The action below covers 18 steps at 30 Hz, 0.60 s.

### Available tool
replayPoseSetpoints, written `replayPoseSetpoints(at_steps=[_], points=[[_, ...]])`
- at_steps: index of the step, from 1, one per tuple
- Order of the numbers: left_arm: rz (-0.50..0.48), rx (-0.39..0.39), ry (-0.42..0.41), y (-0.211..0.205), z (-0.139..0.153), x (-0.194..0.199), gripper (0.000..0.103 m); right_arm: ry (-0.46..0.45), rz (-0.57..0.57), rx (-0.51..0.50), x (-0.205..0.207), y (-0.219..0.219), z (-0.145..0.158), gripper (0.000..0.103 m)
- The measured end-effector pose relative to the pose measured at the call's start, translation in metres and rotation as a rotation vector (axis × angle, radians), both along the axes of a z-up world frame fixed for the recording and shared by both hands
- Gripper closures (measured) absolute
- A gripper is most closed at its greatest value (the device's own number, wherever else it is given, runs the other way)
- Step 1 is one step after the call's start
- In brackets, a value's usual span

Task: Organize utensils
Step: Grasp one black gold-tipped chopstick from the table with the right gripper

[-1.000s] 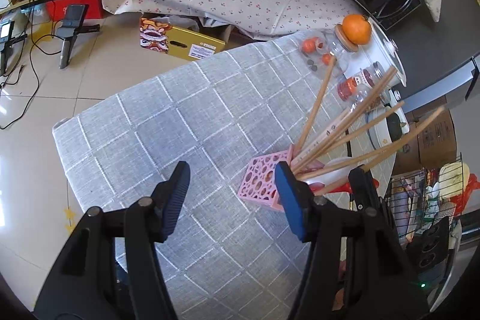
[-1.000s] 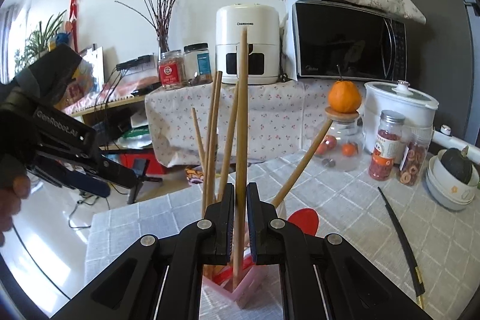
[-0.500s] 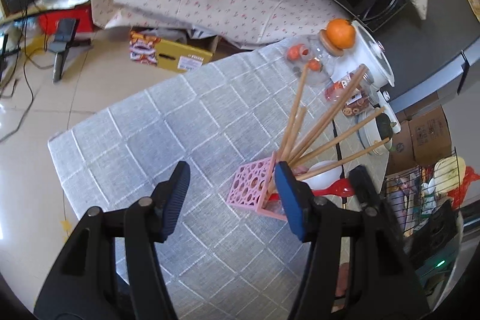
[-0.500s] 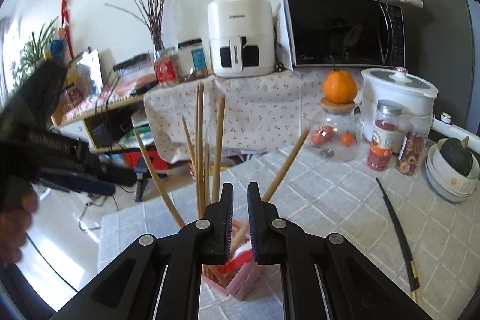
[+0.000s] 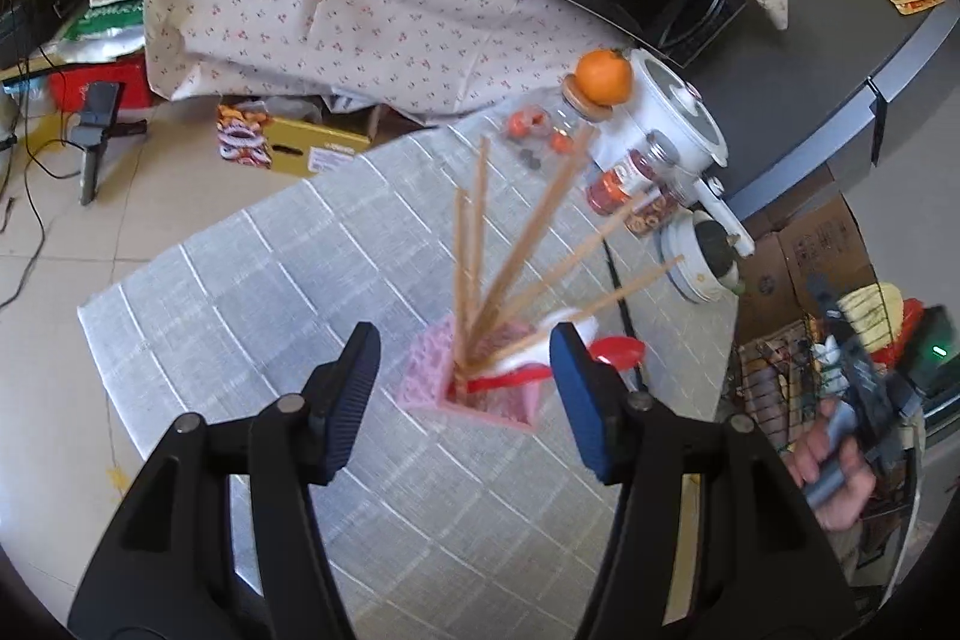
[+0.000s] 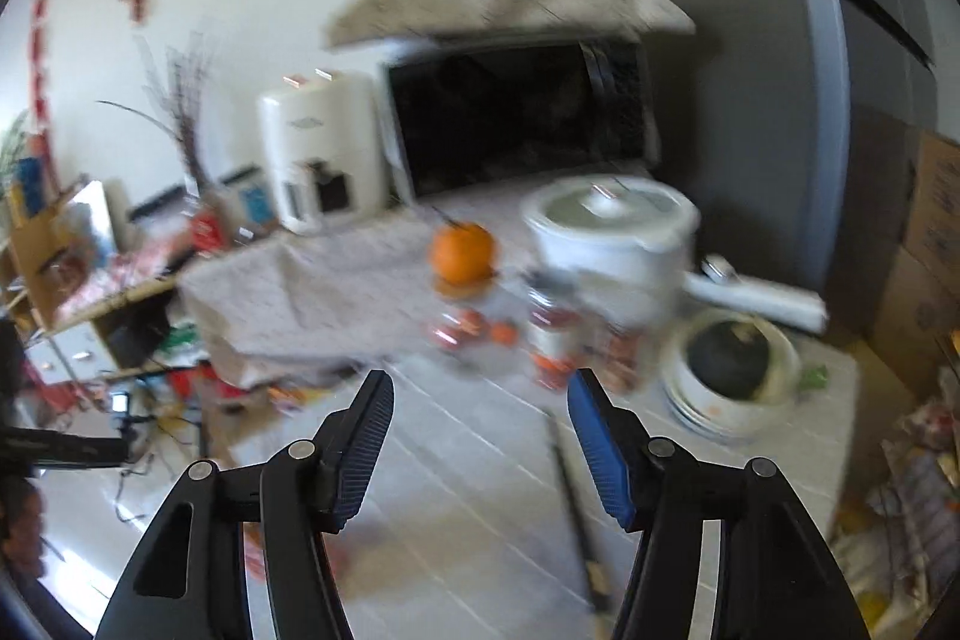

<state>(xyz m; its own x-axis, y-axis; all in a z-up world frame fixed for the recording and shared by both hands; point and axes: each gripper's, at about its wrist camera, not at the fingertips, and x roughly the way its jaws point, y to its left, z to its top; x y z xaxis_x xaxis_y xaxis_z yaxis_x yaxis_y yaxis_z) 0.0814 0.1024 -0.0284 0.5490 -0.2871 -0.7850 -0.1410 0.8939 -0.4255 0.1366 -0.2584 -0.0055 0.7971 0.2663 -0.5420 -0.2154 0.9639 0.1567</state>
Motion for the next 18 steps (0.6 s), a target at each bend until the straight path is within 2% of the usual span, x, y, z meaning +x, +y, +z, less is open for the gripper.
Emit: replayPoseSetpoints(at_steps=[3, 6, 9, 12, 14, 16, 18], points=[[-0.032, 0.028, -0.034, -0.015, 0.012, -0.006, 0.043, 0.152, -0.079, 0.008, 0.022, -0.029, -0.024, 0.034], [-0.064, 0.050, -0.070, -0.034, 0.023, -0.014, 0.043, 0.256, -0.093, -0.015, 0.036, -0.044, -0.048, 0.028], [-0.117, 0.053, -0.085, -0.058, 0.028, -0.024, 0.043, 0.359, -0.121, -0.071, 0.050, -0.051, -0.077, 0.028], [-0.191, 0.099, -0.084, -0.091, 0.027, -0.034, 0.043, 0.440, -0.129, -0.104, 0.060, -0.055, -0.105, 0.029], [-0.245, 0.109, -0.068, -0.112, 0.020, -0.040, 0.043, 0.481, -0.127, -0.110, 0.067, -0.059, -0.123, 0.038], [-0.311, 0.104, -0.029, -0.131, 0.010, -0.043, 0.043, 0.537, -0.113, -0.117, 0.074, -0.062, -0.146, 0.052], [-0.353, 0.102, 0.005, -0.144, -0.001, -0.041, 0.043, 0.594, -0.076, -0.140, 0.080, -0.059, -0.173, 0.062]])
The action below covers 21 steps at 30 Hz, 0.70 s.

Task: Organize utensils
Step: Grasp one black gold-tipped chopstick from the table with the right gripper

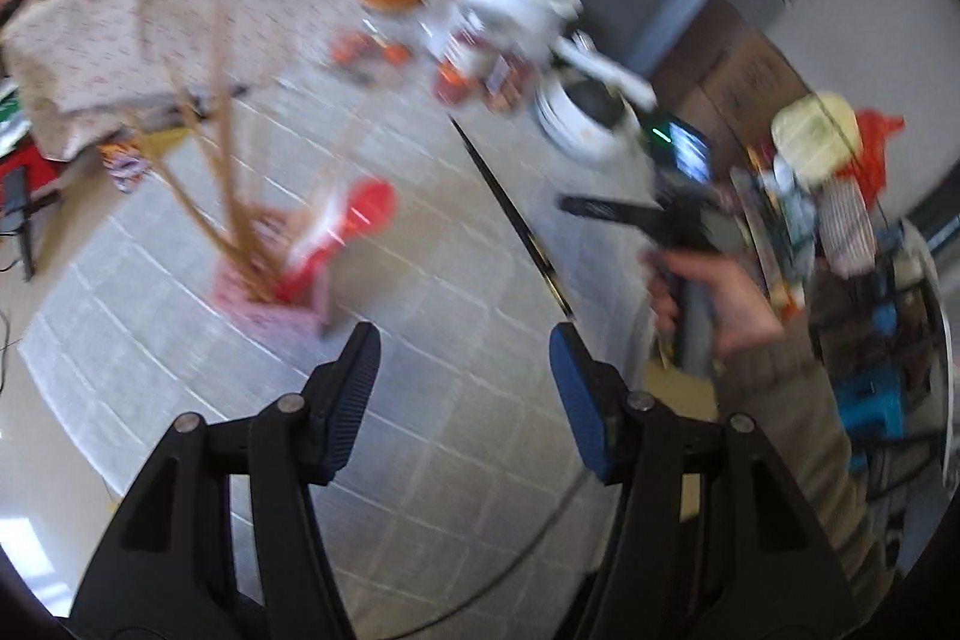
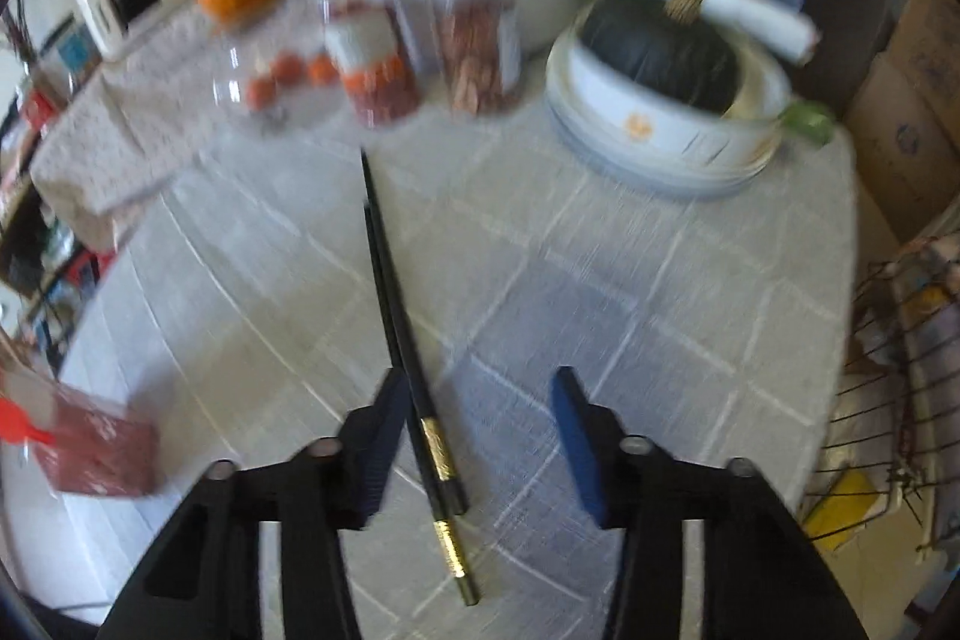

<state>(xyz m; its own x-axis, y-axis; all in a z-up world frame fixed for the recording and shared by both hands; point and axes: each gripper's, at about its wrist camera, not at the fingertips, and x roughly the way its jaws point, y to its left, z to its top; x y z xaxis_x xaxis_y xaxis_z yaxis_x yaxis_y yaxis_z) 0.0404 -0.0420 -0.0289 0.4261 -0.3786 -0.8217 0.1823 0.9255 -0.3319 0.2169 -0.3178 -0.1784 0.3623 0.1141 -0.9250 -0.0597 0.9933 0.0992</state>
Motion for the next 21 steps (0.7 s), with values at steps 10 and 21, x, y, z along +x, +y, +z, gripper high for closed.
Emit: replayPoseSetpoints(at_steps=[10, 21], points=[[-0.019, 0.037, 0.159, -0.035, -0.057, 0.015, 0.043, 0.040, 0.139, 0.007, 0.022, 0.023, -0.040, 0.075], [-0.011, 0.083, 0.203, -0.058, -0.084, 0.024, 0.043, 0.251, 0.212, 0.082, -0.005, 0.009, -0.042, 0.097]])
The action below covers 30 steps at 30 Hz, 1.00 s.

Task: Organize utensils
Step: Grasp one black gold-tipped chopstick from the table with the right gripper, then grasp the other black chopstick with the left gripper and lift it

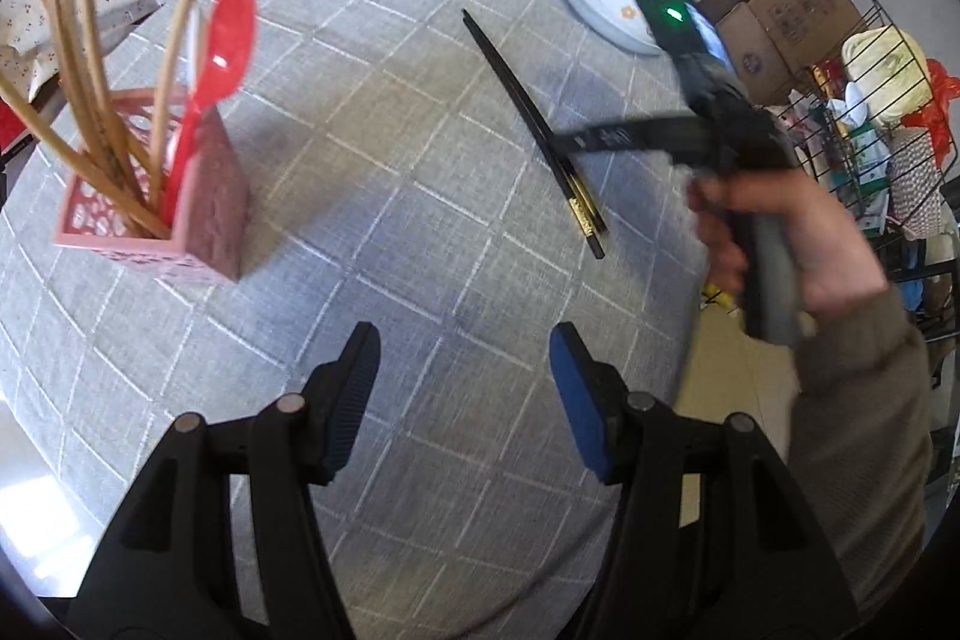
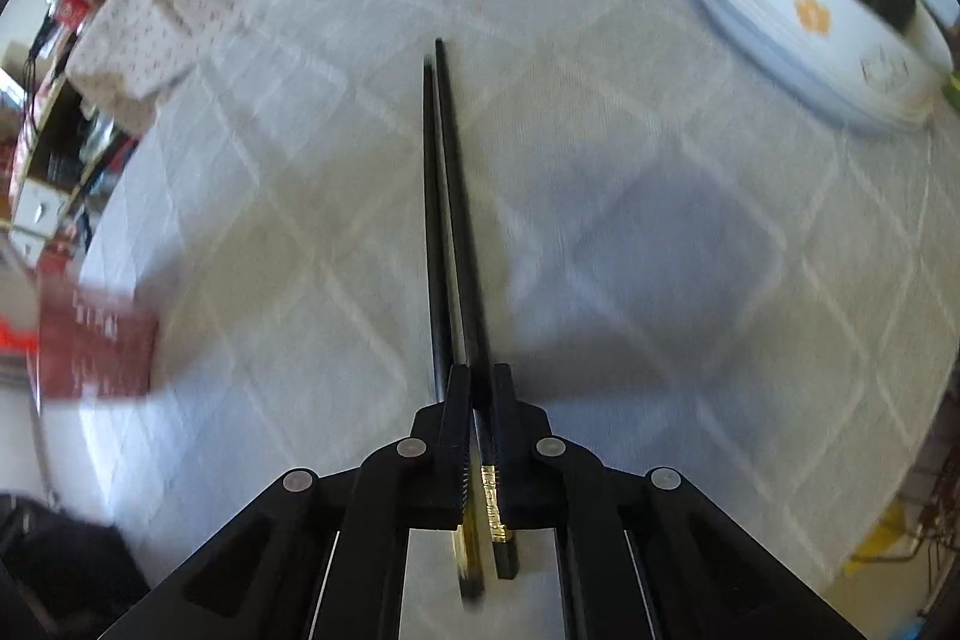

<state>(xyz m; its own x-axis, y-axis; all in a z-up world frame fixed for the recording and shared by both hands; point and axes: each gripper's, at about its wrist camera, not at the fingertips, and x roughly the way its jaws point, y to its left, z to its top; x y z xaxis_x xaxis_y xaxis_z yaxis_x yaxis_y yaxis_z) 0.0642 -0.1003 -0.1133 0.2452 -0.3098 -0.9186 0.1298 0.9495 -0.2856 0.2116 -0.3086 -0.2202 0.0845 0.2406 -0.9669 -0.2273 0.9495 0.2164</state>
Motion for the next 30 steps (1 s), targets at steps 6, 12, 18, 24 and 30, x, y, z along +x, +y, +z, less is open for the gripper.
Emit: replayPoseSetpoints(at_steps=[6, 12, 18, 24, 30], points=[[0.017, 0.016, 0.035, -0.017, -0.019, 0.020, 0.043, 0.080, 0.150, -0.131, -0.062, -0.007, -0.001, 0.096], [0.104, 0.013, 0.033, -0.018, -0.028, 0.051, 0.043, -0.006, 0.154, -0.175, -0.044, 0.004, 0.003, 0.076], [0.171, -0.015, 0.029, -0.018, -0.032, 0.072, 0.043, -0.028, 0.102, -0.110, -0.016, 0.007, 0.001, 0.097], [0.215, -0.049, 0.034, -0.034, -0.045, 0.103, 0.043, -0.062, -0.024, -0.058, -0.021, -0.044, 0.032, 0.097], [0.167, 0.036, 0.055, -0.084, -0.068, 0.157, 0.043, -0.196, -0.190, -0.012, -0.042, -0.109, 0.075, 0.097]])
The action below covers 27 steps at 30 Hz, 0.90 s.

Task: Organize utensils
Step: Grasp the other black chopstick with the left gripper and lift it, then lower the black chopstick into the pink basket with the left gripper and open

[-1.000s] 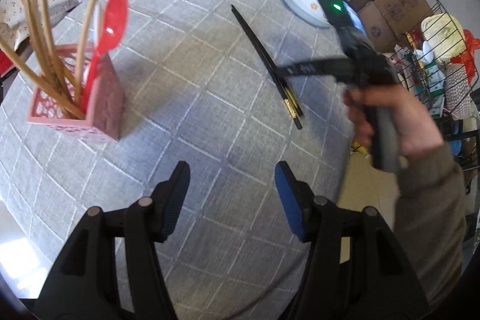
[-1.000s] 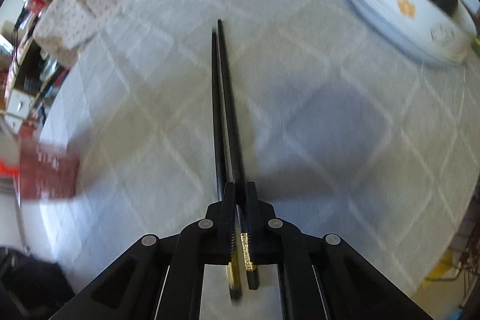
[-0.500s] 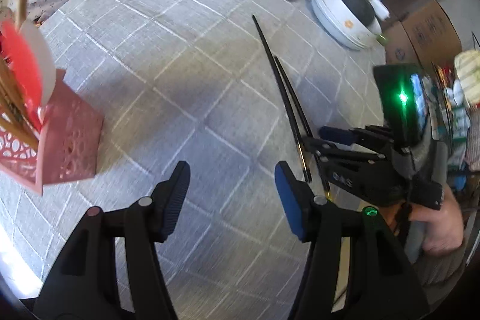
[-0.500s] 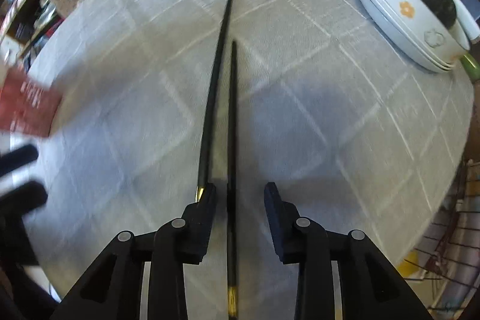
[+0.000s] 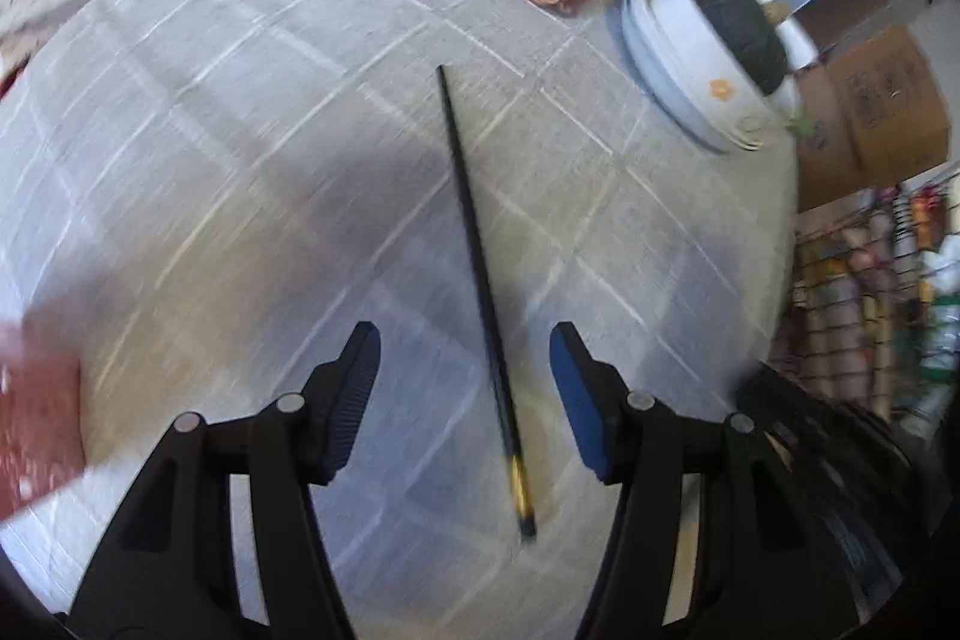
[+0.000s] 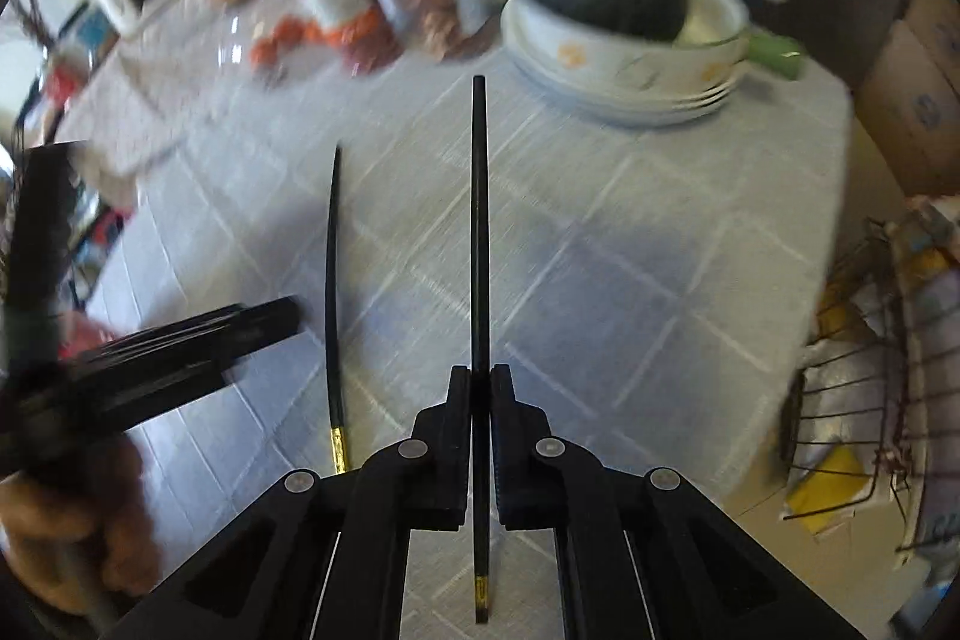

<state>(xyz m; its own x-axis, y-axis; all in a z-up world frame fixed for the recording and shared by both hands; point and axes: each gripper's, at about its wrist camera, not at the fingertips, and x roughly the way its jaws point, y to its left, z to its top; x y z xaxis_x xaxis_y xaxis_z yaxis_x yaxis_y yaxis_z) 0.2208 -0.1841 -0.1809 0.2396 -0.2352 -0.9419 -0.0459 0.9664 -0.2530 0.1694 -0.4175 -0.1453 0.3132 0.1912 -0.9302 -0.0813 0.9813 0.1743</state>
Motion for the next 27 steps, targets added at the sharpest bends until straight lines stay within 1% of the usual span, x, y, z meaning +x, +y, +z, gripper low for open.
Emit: replayPoseSetpoints(at_steps=[2, 3, 4, 5, 6, 7, 8, 9, 10, 12, 15, 16, 19, 22, 23, 25, 27], points=[[0.013, 0.035, 0.007, -0.008, -0.008, 0.017, 0.043, -0.057, -0.006, -0.006, -0.004, 0.014, 0.007, 0.097], [0.012, 0.048, 0.012, -0.011, -0.013, 0.022, 0.051, -0.074, -0.011, -0.001, -0.003, 0.018, 0.012, 0.097], [-0.010, 0.089, 0.029, -0.018, -0.021, 0.026, 0.076, -0.095, -0.022, 0.010, -0.003, 0.021, 0.018, 0.097], [-0.021, 0.170, 0.004, -0.023, -0.020, 0.024, 0.086, -0.112, -0.033, 0.019, 0.003, 0.024, 0.023, 0.097], [-0.037, 0.204, -0.015, -0.027, -0.018, 0.022, 0.095, -0.128, -0.037, 0.019, 0.001, 0.023, 0.028, 0.097], [-0.069, 0.151, 0.001, -0.029, -0.019, 0.018, 0.096, -0.142, -0.040, 0.020, 0.004, 0.029, 0.029, 0.097], [-0.069, 0.144, 0.000, -0.027, -0.017, 0.015, 0.096, -0.158, -0.045, 0.024, 0.005, 0.030, 0.032, 0.097], [-0.069, 0.122, -0.028, -0.025, -0.010, 0.008, 0.096, -0.170, -0.054, 0.032, 0.004, 0.029, 0.036, 0.097], [-0.088, 0.105, -0.075, -0.023, 0.001, 0.001, 0.097, -0.181, -0.060, 0.035, 0.005, 0.028, 0.038, 0.097], [-0.127, 0.079, -0.215, -0.019, 0.030, -0.020, 0.097, -0.206, -0.070, 0.034, 0.002, 0.030, 0.039, 0.097], [-0.175, -0.006, -0.387, -0.007, 0.069, -0.056, 0.097, -0.247, -0.081, 0.052, 0.003, 0.032, 0.049, 0.097], [-0.171, -0.028, -0.439, 0.001, 0.079, -0.069, 0.097, -0.261, -0.081, 0.057, 0.003, 0.034, 0.052, 0.097], [-0.131, -0.087, -0.518, 0.022, 0.098, -0.088, 0.097, -0.292, -0.071, 0.059, -0.001, 0.044, 0.061, 0.097], [-0.109, -0.115, -0.635, 0.039, 0.120, -0.107, 0.097, -0.323, -0.052, 0.061, -0.005, 0.055, 0.071, 0.097], [-0.100, -0.131, -0.662, 0.044, 0.125, -0.114, 0.097, -0.330, -0.046, 0.060, -0.007, 0.059, 0.074, 0.097], [-0.065, -0.167, -0.748, 0.064, 0.141, -0.129, 0.097, -0.345, -0.032, 0.054, -0.011, 0.068, 0.080, 0.097], [-0.033, -0.171, -0.830, 0.087, 0.155, -0.138, 0.097, -0.364, -0.018, 0.053, -0.014, 0.076, 0.085, 0.097]])
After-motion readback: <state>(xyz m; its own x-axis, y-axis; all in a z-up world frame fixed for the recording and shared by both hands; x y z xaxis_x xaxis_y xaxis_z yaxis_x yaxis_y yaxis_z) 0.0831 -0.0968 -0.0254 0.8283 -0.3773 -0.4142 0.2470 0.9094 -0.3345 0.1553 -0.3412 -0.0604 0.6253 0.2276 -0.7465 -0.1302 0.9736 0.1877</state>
